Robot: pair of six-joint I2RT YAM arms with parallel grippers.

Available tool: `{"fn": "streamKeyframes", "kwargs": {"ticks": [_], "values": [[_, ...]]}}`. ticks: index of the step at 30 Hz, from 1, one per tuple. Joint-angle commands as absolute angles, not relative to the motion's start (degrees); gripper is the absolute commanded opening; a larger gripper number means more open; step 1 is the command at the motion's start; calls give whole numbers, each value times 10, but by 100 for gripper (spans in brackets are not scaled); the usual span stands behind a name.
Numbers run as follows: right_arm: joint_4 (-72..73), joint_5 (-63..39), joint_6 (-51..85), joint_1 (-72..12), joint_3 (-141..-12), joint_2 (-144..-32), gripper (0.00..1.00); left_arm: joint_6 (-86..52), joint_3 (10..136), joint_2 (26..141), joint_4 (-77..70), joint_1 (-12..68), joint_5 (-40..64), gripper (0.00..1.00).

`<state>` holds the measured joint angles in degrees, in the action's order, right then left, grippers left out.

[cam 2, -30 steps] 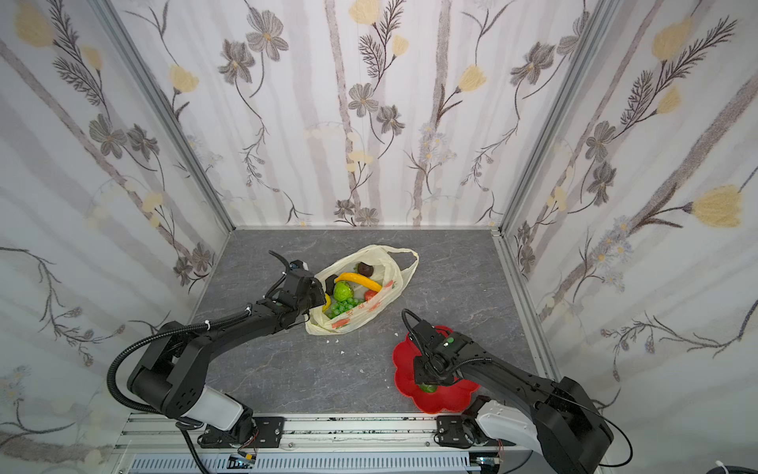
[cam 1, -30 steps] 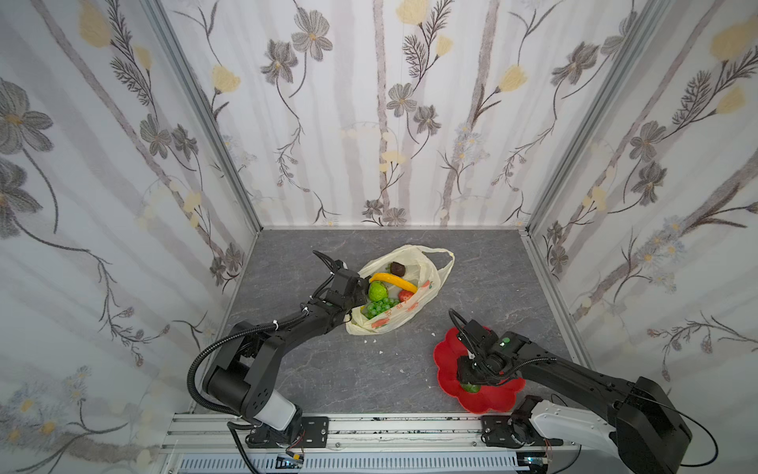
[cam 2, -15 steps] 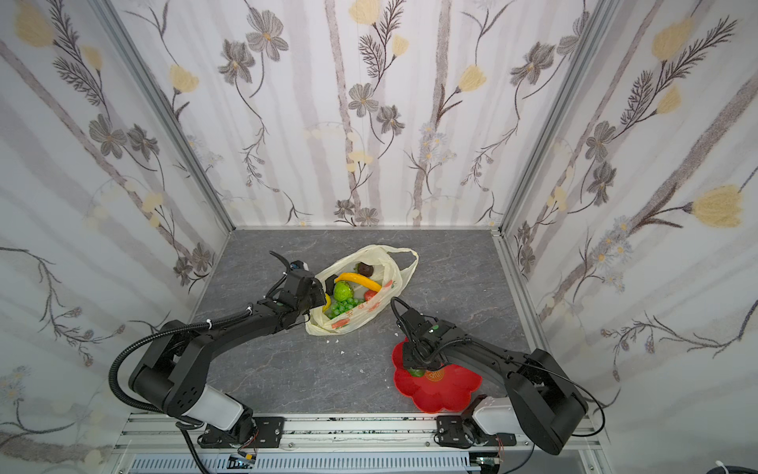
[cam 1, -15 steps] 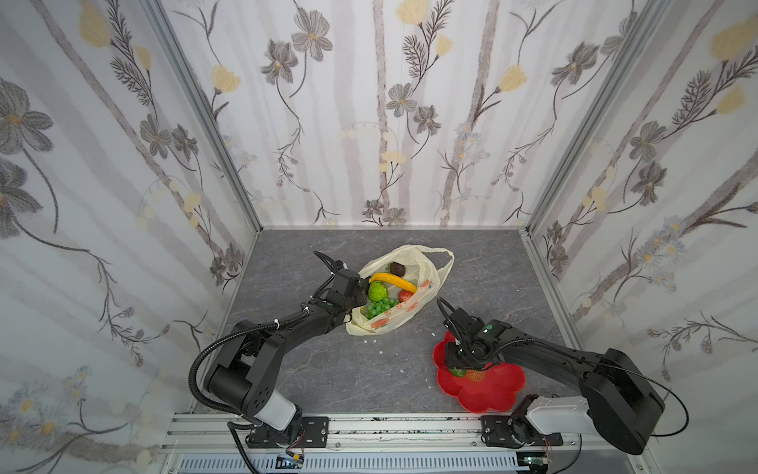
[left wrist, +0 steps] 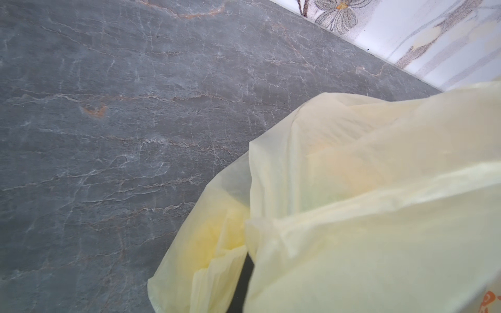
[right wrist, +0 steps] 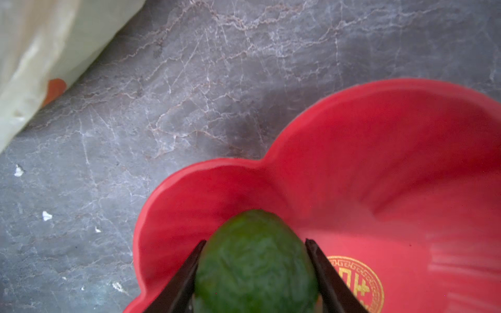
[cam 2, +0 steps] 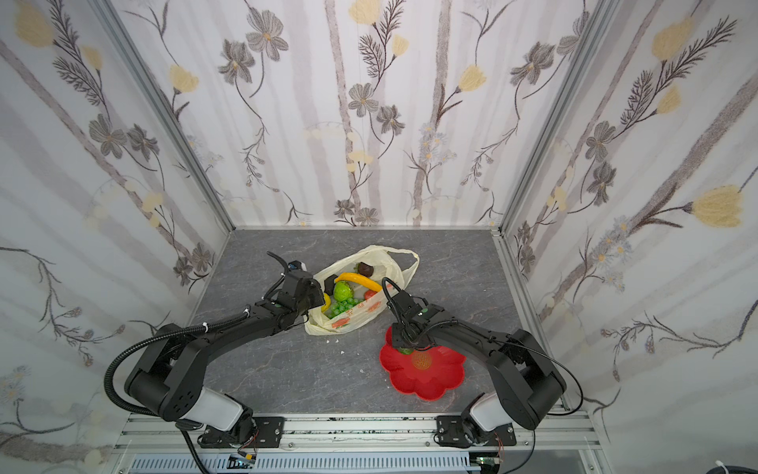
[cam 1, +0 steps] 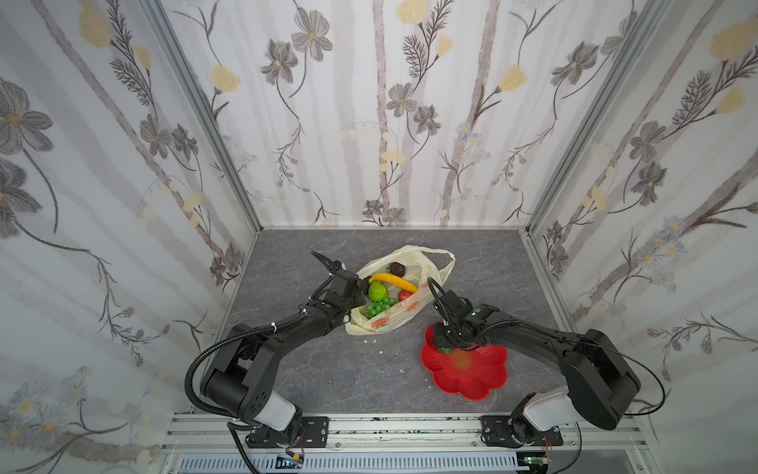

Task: Take fruits out of the plastic bag
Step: Place the fruit on the plate.

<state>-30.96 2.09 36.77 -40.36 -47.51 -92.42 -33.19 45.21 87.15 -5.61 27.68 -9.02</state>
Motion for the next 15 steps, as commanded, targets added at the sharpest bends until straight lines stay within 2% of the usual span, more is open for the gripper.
{"fn": "streamKeyframes", "kwargs": {"ticks": [1, 8, 15], "values": [[-353, 35, 376, -410, -467, -889, 53, -330, 452, 870, -61, 276, -100, 0], [-433, 24, 399, -427, -419, -823, 53, -331, 463, 882, -61, 276, -96, 0], [-439, 6, 414, -430, -366, -794, 53, -329, 463, 881, -61, 275, -96, 0]]}}
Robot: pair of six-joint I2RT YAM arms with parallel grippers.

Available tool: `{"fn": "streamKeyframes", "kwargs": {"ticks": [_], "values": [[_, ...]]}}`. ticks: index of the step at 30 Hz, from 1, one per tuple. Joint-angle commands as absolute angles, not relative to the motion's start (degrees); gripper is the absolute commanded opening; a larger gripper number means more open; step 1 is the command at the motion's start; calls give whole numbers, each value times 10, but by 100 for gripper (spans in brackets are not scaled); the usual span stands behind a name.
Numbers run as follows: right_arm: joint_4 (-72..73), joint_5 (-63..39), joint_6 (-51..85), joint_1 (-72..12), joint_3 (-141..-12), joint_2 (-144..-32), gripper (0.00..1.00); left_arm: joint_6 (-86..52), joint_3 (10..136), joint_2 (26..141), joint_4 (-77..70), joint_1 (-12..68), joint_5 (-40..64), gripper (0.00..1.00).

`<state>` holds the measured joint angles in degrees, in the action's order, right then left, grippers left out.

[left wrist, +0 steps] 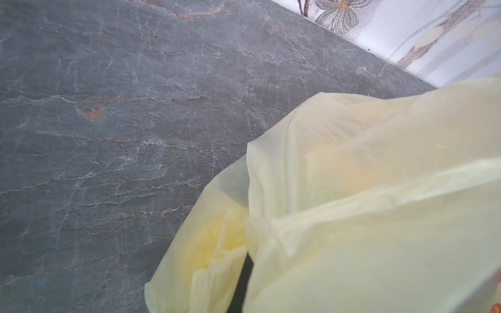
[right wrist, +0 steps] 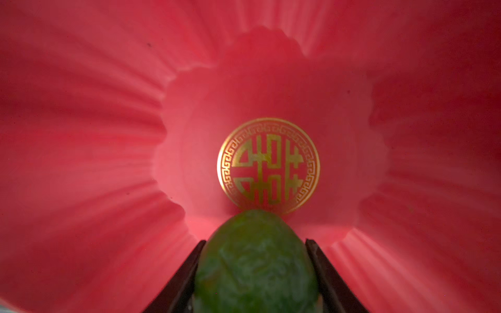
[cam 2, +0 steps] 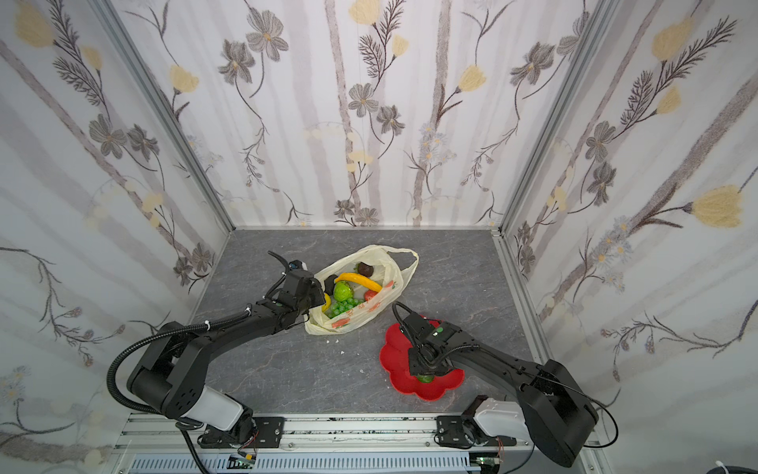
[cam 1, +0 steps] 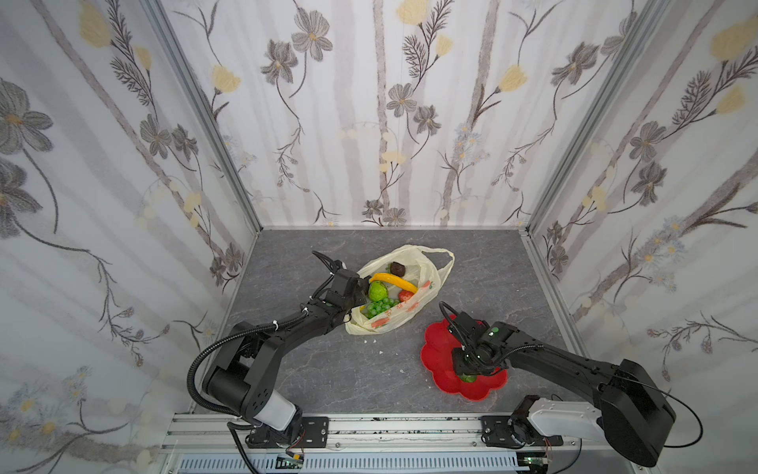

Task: Take fruits out of the plastic bag
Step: Place the fruit on the plate.

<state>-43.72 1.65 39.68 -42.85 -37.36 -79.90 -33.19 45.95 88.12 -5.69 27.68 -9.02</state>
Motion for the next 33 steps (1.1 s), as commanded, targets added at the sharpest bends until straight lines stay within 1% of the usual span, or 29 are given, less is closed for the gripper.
{"fn": "streamKeyframes", "kwargs": {"ticks": [1, 7, 10, 15, 20, 25, 29, 33], "values": [[-440, 4, 413, -431, -363, -793, 53, -329, 463, 882, -60, 276, -96, 0], [-445, 3, 407, -432, -355, -802, 57, -328, 468, 886, -61, 276, -94, 0], [-450, 8, 404, -433, -358, -806, 62, -329, 469, 886, -61, 276, -94, 0], [-464, 24, 402, -434, -370, -804, 74, -328, 469, 888, -61, 276, -95, 0], [-480, 45, 399, -434, -394, -803, 80, -329, 467, 885, -61, 276, -97, 0], [-504, 76, 394, -434, -427, -802, 84, -330, 463, 882, -61, 275, -100, 0], [-528, 108, 387, -434, -498, -801, 84, -332, 459, 880, -62, 276, -102, 0], [-521, 120, 368, -435, -593, -811, 84, -335, 459, 879, -62, 276, -100, 0]]}}
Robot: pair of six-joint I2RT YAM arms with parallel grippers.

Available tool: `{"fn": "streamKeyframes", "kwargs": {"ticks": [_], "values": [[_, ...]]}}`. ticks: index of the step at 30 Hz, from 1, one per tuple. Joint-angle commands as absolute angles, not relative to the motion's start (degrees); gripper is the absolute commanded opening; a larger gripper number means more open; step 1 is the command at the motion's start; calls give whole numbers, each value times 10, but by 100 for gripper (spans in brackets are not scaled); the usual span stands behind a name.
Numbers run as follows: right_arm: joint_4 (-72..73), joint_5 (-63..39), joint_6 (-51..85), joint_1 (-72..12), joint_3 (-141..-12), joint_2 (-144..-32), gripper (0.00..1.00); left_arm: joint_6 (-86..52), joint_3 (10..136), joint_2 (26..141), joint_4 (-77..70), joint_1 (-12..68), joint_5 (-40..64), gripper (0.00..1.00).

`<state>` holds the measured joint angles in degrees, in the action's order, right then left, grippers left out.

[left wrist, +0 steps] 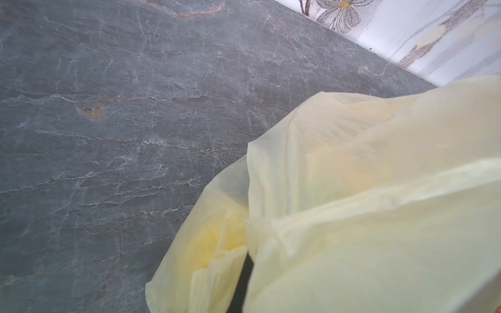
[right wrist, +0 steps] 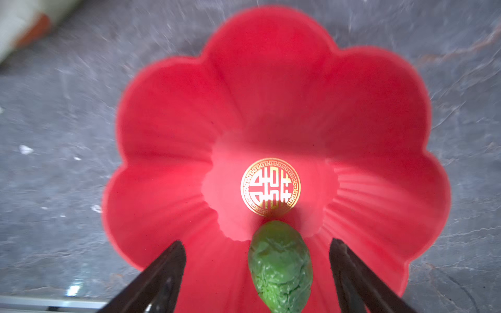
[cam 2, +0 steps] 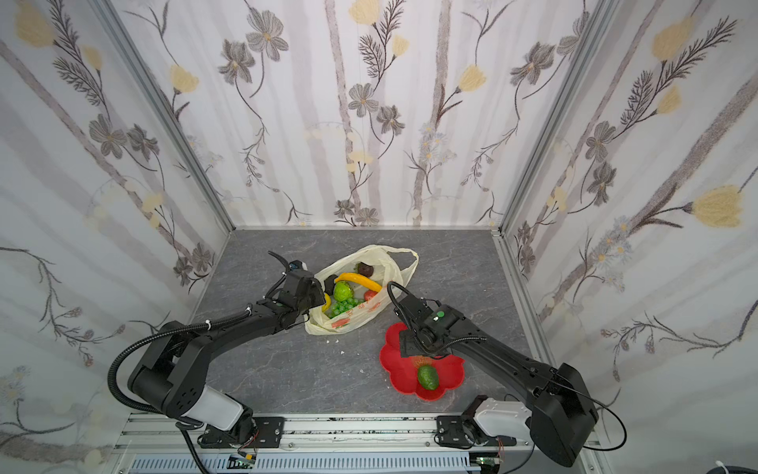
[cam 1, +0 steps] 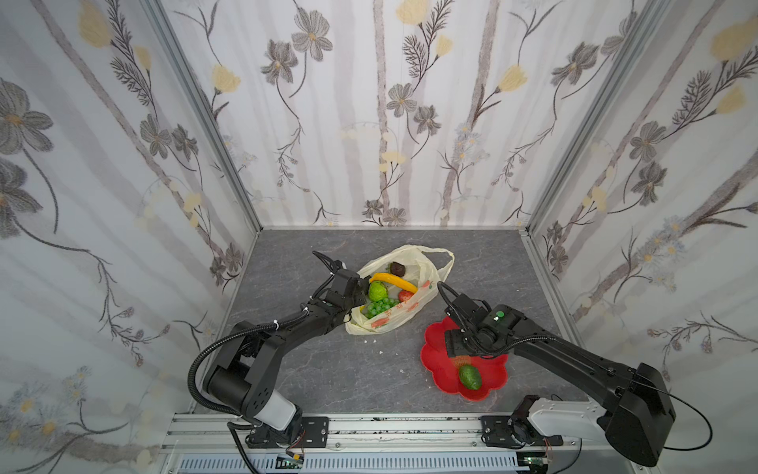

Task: Take fruits out of the plastic bag
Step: Place the fruit on the plate, then pick up the fruit from the plastic bag.

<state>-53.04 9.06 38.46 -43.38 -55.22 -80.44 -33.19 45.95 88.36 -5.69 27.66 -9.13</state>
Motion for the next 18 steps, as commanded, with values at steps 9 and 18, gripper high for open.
{"fn": "streamKeyframes", "kwargs": {"ticks": [9, 18], "values": [[-385, 95, 320, -457, -781, -918, 80, -344, 466, 881, -61, 276, -80, 0], [-302, 36, 298, -467, -913, -1112, 72, -357, 469, 885, -60, 270, -55, 0]]}}
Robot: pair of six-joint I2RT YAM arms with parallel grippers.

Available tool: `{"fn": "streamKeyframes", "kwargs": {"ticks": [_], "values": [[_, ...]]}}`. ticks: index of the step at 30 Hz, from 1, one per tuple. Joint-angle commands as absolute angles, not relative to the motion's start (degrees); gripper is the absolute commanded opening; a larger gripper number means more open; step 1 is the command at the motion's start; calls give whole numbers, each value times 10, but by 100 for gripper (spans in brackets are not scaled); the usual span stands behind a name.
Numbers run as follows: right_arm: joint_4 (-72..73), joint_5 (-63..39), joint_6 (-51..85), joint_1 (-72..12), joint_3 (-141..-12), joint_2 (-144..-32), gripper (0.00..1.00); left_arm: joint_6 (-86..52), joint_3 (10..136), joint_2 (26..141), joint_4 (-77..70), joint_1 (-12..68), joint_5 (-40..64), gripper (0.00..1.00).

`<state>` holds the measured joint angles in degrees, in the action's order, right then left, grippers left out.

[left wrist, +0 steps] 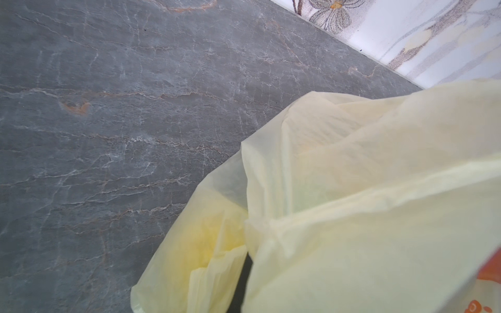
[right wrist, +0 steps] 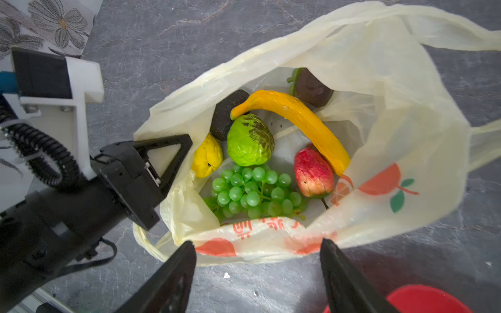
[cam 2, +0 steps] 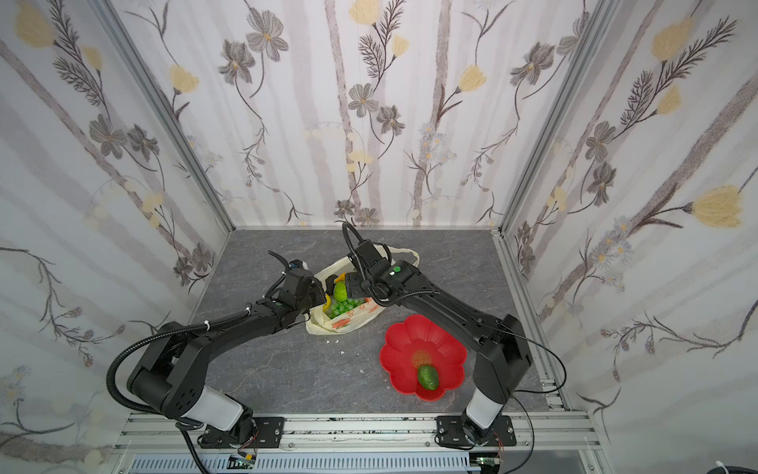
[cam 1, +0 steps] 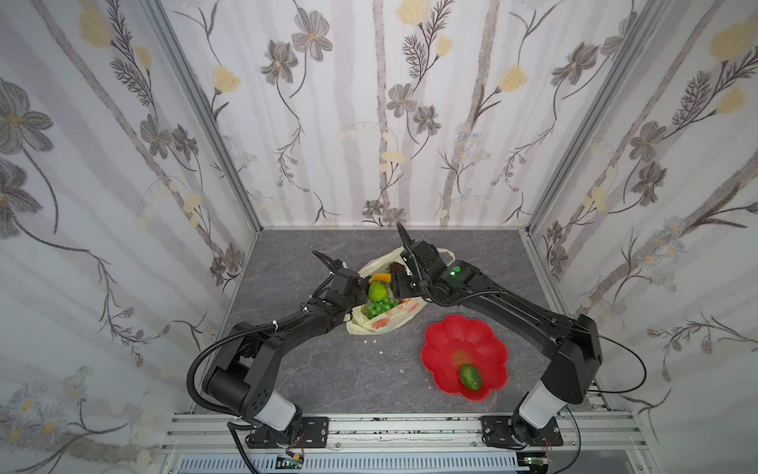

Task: Take fruits out of the plastic bag
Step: Pick up the fruit from the plastic bag.

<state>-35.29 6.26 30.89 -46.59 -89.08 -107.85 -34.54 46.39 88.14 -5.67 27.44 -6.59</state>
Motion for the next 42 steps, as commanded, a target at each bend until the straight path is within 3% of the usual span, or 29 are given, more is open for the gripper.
{"fn": "streamKeyframes", "kwargs": {"ticks": [1, 11, 31, 42], "values": [[-295, 30, 298, -467, -920, -1125, 72, -358, 468, 887, -60, 267, -52, 0], [-250, -9, 304, -490, -967, -1231, 64, -359, 468, 889, -60, 255, -42, 0], [-251, 55, 301, -475, -1017, -1336, 59, -360, 464, 889, -60, 255, -33, 0], [-251, 80, 310, -453, -1043, -1365, 71, -361, 461, 887, -60, 256, -34, 0]]}}
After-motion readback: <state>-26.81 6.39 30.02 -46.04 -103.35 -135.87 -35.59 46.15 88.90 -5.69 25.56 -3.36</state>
